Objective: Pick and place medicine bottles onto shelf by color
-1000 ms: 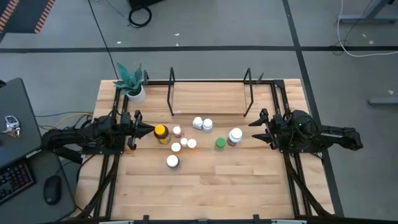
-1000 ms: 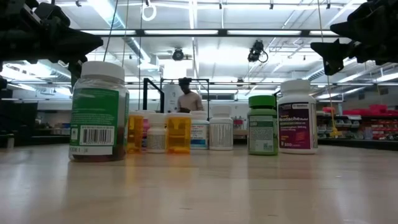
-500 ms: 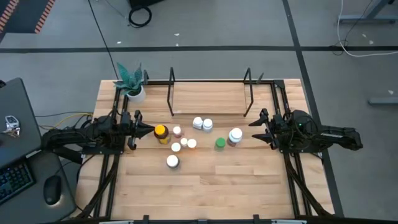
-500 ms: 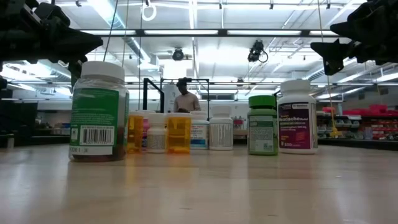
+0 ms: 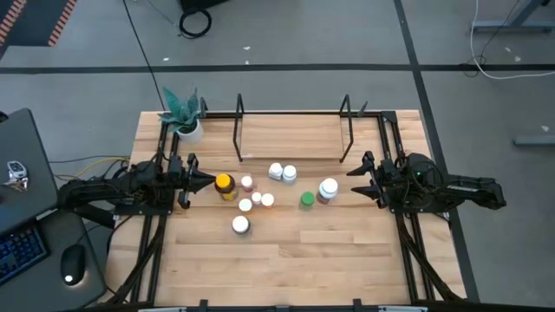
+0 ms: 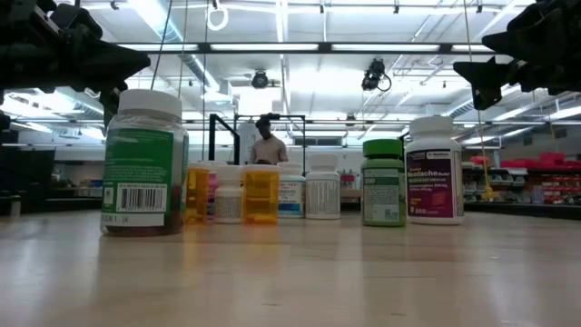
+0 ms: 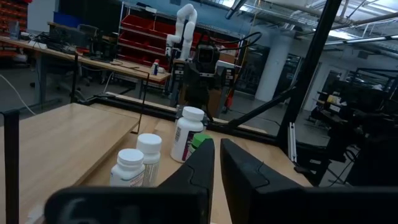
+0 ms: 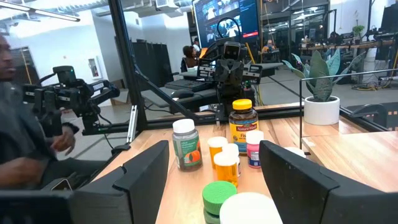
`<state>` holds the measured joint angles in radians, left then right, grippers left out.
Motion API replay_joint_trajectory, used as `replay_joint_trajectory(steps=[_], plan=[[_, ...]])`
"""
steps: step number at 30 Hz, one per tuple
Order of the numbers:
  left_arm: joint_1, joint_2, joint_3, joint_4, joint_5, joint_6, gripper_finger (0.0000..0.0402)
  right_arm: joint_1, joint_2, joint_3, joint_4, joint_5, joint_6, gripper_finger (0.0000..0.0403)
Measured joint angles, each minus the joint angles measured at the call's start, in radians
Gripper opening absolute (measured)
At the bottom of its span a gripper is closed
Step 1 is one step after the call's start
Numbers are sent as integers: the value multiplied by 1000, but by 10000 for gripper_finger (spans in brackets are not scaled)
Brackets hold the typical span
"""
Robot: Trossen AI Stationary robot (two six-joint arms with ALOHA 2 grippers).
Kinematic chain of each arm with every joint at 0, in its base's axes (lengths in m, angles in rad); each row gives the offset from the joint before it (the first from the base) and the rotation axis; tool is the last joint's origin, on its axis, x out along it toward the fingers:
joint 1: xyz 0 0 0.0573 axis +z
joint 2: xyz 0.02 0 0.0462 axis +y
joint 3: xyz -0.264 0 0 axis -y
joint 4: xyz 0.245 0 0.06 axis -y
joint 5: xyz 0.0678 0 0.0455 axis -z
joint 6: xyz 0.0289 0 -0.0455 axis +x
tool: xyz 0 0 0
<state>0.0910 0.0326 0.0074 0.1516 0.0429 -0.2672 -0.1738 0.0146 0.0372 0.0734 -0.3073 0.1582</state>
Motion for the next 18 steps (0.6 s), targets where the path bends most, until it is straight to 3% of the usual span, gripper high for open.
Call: replay_joint_trajectory(steps=[18], plan=[[0, 0, 0, 0, 0, 0, 36, 0, 0, 0, 0, 0, 0, 257]])
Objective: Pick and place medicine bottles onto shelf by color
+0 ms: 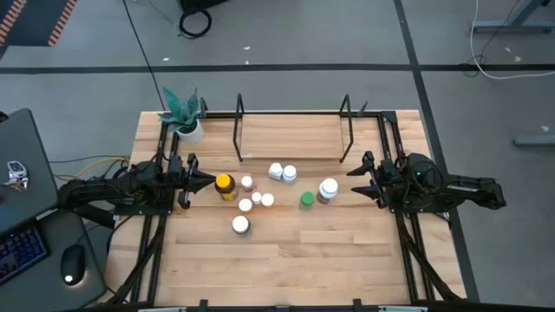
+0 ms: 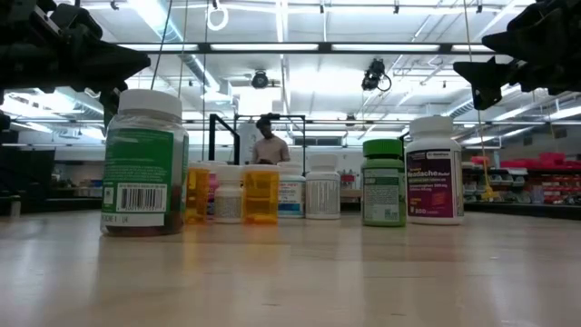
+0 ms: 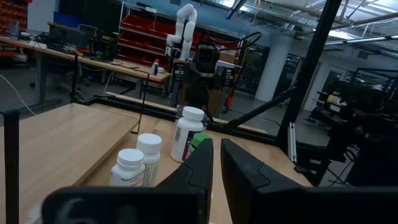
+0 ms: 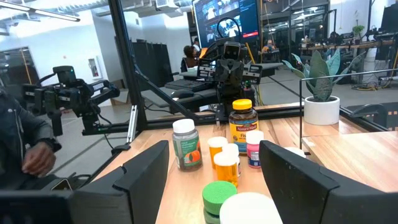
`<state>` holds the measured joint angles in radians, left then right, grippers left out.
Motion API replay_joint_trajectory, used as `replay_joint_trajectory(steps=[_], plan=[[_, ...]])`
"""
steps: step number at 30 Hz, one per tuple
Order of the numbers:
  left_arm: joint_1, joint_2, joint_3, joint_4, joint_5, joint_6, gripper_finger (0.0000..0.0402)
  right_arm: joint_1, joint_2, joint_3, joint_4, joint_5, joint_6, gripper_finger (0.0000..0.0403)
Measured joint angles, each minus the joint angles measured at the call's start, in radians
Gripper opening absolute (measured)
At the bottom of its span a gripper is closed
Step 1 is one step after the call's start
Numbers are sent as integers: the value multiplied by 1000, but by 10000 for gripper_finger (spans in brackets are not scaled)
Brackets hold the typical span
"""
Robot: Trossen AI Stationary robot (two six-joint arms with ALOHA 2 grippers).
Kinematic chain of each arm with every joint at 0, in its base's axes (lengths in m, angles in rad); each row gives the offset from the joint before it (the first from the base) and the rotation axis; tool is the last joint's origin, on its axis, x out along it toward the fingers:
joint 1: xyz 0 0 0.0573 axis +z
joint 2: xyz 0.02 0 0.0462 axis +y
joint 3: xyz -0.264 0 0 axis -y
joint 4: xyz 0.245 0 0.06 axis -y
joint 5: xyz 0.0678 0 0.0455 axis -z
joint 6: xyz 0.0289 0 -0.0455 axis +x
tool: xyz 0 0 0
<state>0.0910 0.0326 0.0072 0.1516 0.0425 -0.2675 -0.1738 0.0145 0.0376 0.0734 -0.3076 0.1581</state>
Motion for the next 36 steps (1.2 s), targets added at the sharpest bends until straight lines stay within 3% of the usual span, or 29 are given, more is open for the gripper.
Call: replay_joint_trajectory(steps=[36], plan=[[0, 0, 0, 0, 0, 0, 38, 0, 0, 0, 0, 0, 0, 257]])
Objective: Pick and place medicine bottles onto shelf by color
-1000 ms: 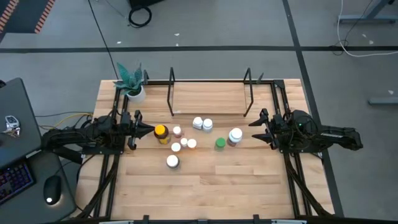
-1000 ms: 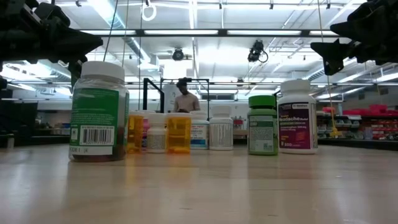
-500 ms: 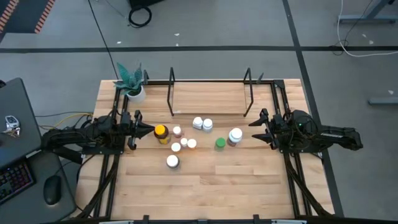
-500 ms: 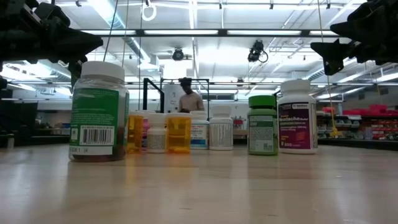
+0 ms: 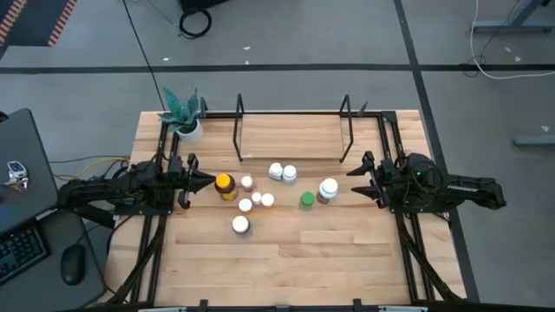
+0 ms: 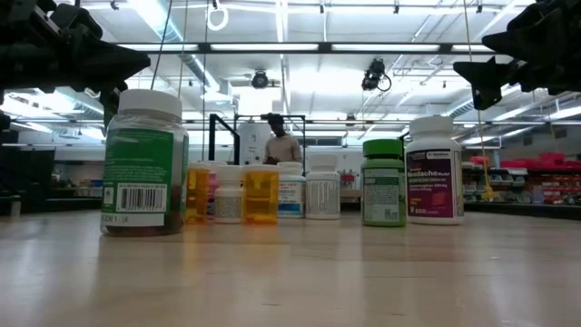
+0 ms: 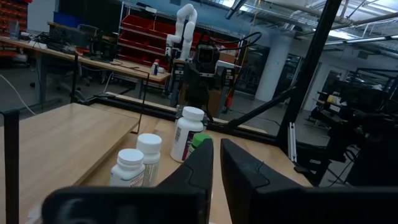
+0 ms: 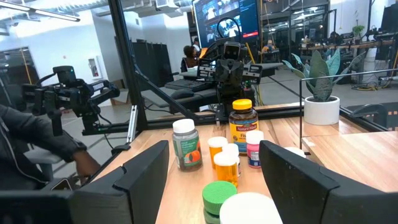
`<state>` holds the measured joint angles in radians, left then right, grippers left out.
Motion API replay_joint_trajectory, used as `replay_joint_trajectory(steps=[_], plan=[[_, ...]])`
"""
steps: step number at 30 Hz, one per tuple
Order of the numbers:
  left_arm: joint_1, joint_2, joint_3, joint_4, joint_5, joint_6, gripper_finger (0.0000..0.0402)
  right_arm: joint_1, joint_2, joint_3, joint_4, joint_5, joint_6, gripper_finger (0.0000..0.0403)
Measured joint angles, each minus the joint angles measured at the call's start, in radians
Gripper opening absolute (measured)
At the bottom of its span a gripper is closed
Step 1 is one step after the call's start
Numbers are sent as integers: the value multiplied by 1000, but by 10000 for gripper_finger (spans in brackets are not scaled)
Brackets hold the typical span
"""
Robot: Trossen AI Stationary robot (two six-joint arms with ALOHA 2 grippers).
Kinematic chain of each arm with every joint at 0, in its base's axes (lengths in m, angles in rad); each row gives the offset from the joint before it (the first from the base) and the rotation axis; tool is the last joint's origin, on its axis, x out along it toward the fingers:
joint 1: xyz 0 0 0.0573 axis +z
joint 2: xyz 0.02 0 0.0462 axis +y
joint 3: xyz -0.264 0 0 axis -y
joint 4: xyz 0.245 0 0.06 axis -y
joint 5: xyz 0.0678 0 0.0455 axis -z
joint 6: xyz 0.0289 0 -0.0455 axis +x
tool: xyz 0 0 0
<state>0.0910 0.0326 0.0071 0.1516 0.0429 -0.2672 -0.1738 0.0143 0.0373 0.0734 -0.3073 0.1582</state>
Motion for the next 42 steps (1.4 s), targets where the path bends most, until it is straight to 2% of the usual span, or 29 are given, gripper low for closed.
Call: replay_joint_trajectory(steps=[32, 42], plan=[[0, 0, 0, 0, 0, 0, 28, 0, 0, 0, 0, 0, 0, 257], [0, 0, 0, 0, 0, 0, 40, 0, 0, 0, 0, 0, 0, 257]])
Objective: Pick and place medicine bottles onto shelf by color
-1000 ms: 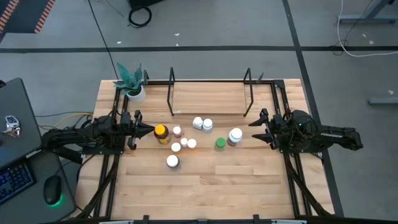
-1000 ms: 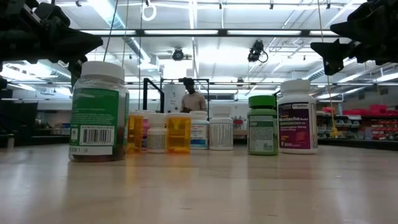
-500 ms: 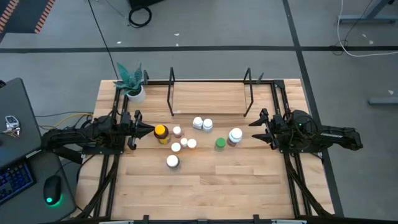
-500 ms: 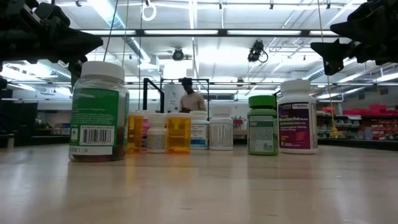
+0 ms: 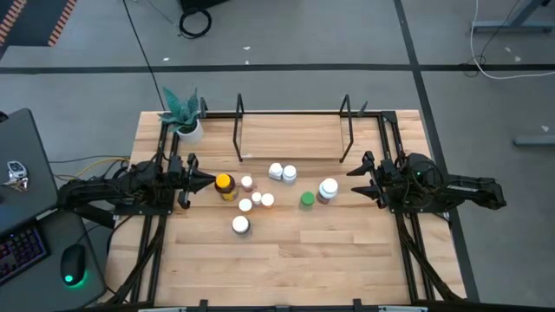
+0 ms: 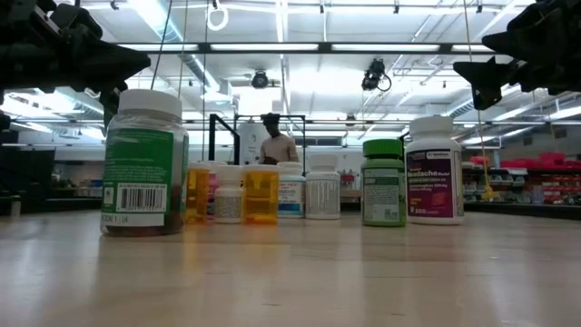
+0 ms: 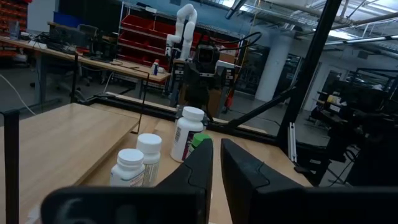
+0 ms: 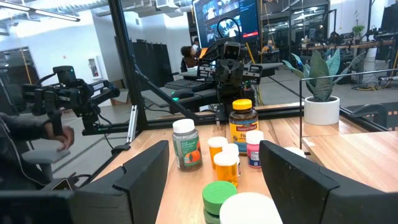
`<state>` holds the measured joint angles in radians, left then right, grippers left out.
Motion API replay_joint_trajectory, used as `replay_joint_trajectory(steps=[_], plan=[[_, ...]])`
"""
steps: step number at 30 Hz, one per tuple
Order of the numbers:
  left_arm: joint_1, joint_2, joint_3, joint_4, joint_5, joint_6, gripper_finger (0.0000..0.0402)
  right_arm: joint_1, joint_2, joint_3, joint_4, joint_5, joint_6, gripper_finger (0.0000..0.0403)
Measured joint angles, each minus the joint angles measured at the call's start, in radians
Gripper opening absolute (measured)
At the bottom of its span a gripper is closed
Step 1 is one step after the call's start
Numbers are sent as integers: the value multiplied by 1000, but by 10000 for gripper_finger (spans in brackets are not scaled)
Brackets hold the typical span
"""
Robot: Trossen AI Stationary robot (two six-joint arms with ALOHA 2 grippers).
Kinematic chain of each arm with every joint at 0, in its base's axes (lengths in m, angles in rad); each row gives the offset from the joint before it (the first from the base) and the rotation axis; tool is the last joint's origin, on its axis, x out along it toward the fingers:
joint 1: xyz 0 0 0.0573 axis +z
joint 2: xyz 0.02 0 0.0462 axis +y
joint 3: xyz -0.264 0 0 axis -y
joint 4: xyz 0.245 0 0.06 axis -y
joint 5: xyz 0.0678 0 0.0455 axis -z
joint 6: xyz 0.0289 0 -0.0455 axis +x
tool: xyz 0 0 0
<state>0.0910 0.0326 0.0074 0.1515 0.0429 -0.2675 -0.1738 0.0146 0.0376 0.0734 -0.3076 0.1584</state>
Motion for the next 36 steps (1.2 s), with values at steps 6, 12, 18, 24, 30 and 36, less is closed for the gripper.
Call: replay_joint_trajectory(steps=[6, 12, 18, 24, 30, 36], plan=[[0, 0, 0, 0, 0, 0, 38, 0, 0, 0, 0, 0, 0, 257], [0, 0, 0, 0, 0, 0, 31, 0, 0, 0, 0, 0, 0, 257], [0, 0, 0, 0, 0, 0, 32, 0, 0, 0, 0, 0, 0, 257], [0, 0, 0, 0, 0, 0, 39, 0, 0, 0, 0, 0, 0, 257], [0, 0, 0, 0, 0, 0, 32, 0, 0, 0, 0, 0, 0, 257], [0, 0, 0, 0, 0, 0, 29, 0, 0, 0, 0, 0, 0, 257]])
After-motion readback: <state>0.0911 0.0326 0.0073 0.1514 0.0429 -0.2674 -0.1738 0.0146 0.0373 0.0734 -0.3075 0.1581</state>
